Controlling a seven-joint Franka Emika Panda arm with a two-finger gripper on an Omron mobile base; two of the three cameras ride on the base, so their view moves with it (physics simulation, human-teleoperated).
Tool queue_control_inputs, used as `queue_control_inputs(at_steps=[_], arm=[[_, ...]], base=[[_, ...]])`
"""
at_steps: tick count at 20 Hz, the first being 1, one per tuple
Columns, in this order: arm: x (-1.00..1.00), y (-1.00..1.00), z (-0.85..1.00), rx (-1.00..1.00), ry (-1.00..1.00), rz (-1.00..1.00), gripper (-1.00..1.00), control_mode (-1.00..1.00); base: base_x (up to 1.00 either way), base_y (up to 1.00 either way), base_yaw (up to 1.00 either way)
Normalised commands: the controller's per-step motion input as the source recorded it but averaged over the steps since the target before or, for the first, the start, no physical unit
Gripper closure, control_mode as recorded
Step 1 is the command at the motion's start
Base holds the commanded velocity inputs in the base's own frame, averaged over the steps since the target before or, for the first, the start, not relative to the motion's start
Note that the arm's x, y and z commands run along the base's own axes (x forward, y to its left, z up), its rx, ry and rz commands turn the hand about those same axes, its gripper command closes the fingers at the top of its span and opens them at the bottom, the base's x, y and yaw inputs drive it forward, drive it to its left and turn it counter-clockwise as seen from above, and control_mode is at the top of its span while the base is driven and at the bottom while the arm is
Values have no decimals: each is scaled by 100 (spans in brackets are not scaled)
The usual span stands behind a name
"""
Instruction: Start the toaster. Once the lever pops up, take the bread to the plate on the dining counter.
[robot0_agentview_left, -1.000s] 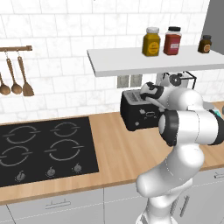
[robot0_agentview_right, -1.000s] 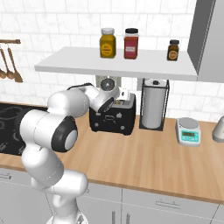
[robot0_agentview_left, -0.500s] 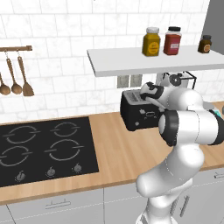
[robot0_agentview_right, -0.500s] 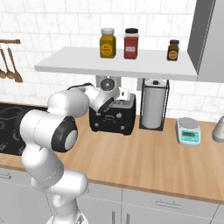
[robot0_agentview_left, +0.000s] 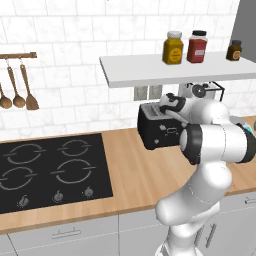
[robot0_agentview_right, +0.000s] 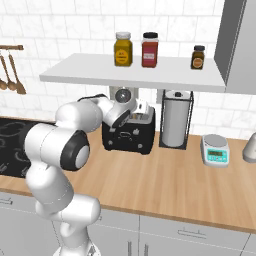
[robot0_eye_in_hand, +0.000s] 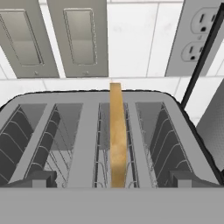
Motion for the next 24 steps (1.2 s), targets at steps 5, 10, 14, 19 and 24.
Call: queue_control_inputs(at_steps=[5, 10, 14, 19, 24], arm=[[20, 0, 0, 0, 0, 0, -100, -100], [7, -10, -4, 0, 0, 0, -100, -100], [0, -10, -16, 0, 0, 0, -100, -100], [0, 0, -12, 0, 0, 0, -100, -100], [0, 0, 0, 0, 0, 0, -100, -100]], base=[[0, 0, 0], [0, 0, 0], [0, 0, 0], [0, 0, 0], [0, 0, 0]])
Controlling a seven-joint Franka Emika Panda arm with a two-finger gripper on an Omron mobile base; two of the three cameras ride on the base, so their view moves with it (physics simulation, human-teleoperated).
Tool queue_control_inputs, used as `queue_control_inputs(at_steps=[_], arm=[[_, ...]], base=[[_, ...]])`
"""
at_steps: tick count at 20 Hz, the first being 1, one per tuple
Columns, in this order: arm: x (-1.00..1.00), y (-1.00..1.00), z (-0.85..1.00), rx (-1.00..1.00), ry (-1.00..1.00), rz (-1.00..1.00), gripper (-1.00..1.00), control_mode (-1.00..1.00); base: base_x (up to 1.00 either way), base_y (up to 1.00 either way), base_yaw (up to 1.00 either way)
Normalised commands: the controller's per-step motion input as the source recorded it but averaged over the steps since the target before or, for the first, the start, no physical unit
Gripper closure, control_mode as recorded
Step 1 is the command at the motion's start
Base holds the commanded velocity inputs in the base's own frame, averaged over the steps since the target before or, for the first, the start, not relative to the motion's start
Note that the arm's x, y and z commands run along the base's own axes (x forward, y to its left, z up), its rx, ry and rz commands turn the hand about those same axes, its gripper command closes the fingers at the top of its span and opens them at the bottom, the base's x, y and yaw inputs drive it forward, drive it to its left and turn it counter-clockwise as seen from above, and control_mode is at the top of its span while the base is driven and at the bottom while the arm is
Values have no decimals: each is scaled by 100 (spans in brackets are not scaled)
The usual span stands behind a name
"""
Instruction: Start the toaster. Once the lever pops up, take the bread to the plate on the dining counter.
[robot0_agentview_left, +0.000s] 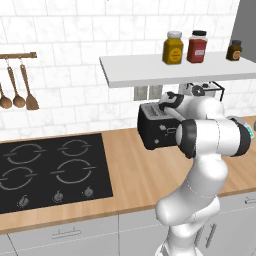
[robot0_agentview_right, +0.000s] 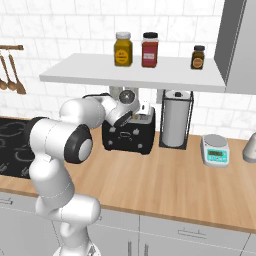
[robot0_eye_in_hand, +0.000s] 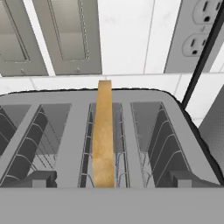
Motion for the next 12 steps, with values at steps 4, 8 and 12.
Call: queue_control_inputs(at_steps=[4, 8, 12], arm=[[0, 0, 0, 0, 0, 0, -100, -100], [3, 0, 0, 0, 0, 0, -100, -100], [6, 0, 0, 0, 0, 0, -100, -100]], base=[[0, 0, 0], [0, 0, 0], [0, 0, 0]])
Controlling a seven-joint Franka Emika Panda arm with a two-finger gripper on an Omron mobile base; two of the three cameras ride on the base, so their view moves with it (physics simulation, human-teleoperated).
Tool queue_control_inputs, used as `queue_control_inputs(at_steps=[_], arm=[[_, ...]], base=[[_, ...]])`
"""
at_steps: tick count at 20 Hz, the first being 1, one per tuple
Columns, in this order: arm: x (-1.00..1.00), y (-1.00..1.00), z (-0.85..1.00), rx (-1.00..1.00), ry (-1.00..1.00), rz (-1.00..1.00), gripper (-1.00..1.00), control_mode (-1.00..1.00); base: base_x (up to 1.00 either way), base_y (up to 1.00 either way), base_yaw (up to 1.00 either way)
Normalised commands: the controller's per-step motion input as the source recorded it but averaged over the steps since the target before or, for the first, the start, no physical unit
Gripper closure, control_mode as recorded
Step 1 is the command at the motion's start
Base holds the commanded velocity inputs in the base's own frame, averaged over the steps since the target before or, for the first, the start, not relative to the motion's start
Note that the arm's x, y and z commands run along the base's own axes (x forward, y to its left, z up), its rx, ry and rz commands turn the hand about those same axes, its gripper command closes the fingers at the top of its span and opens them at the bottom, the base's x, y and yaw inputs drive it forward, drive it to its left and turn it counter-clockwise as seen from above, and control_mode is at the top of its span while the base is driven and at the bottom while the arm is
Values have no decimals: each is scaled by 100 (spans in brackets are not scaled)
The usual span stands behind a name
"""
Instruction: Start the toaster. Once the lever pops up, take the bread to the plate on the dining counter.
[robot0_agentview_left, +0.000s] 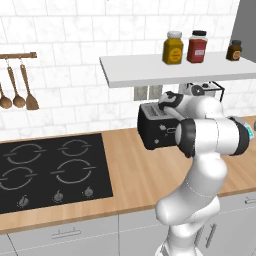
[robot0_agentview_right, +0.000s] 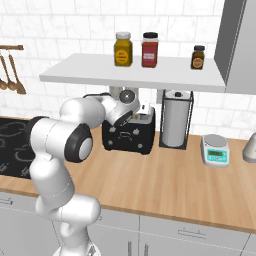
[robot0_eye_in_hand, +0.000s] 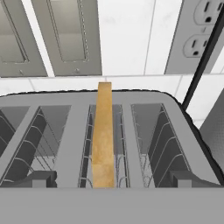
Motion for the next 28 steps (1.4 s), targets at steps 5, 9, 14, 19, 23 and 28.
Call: queue_control_inputs(at_steps=[5, 9, 14, 19, 23, 28], arm=[[5, 0, 0, 0, 0, 0, -100, -100], [1, 0, 0, 0, 0, 0, -100, -100], [0, 0, 0, 0, 0, 0, -100, -100], [0, 0, 0, 0, 0, 0, -100, -100], [0, 0, 0, 0, 0, 0, 100, -100], [0, 0, 0, 0, 0, 0, 100, -100]], base=[[0, 0, 0], [0, 0, 0], [0, 0, 0], [0, 0, 0], [0, 0, 0], [0, 0, 0]])
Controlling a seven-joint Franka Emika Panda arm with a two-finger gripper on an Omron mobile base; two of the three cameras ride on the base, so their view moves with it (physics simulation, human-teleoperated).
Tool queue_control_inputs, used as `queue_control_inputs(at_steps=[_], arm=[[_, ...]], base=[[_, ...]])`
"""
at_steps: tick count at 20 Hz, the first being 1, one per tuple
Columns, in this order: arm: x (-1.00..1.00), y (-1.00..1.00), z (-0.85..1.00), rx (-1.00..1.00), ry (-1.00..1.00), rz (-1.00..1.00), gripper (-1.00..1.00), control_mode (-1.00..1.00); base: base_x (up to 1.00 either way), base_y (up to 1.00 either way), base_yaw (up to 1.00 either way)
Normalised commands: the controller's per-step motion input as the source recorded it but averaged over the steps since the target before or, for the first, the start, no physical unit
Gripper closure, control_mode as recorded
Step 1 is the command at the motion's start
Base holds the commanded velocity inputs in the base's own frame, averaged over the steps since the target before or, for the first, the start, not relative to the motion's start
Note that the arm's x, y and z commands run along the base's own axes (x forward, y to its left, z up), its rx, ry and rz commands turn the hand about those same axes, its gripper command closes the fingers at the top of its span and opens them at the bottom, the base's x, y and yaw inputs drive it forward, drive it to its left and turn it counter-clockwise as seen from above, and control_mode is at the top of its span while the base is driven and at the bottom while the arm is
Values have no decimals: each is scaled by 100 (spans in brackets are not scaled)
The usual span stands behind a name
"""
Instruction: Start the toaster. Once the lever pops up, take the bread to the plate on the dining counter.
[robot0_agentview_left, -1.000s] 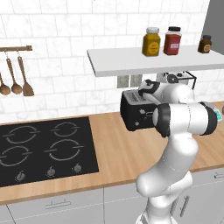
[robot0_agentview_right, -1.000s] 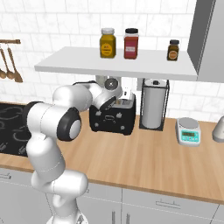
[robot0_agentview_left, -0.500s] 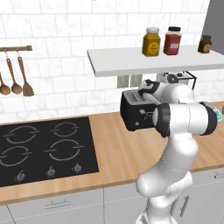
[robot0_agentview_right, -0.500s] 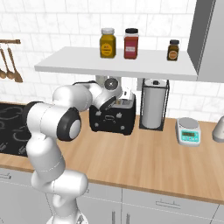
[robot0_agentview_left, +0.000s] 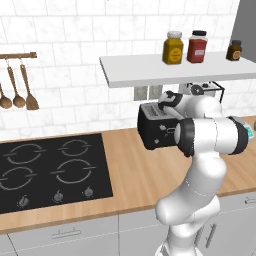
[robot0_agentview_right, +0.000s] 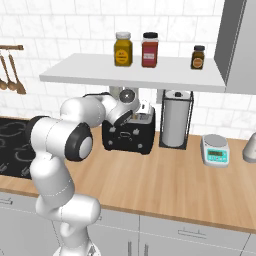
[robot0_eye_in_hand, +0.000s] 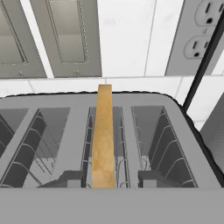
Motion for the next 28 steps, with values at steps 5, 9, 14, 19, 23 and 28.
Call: queue_control_inputs(at_steps=[5, 9, 14, 19, 23, 28], arm=[[0, 0, 0, 0, 0, 0, 100, -100], [0, 0, 0, 0, 0, 0, 100, -100], [0, 0, 0, 0, 0, 0, 100, -100], [-25, 0, 23, 0, -1, 0, 100, -100], [-48, 0, 58, 0, -5, 0, 100, -100], [-55, 0, 44, 1, -8, 0, 100, -100]], base=[[0, 0, 0], [0, 0, 0], [0, 0, 0], [0, 0, 0], [0, 0, 0], [0, 0, 0]])
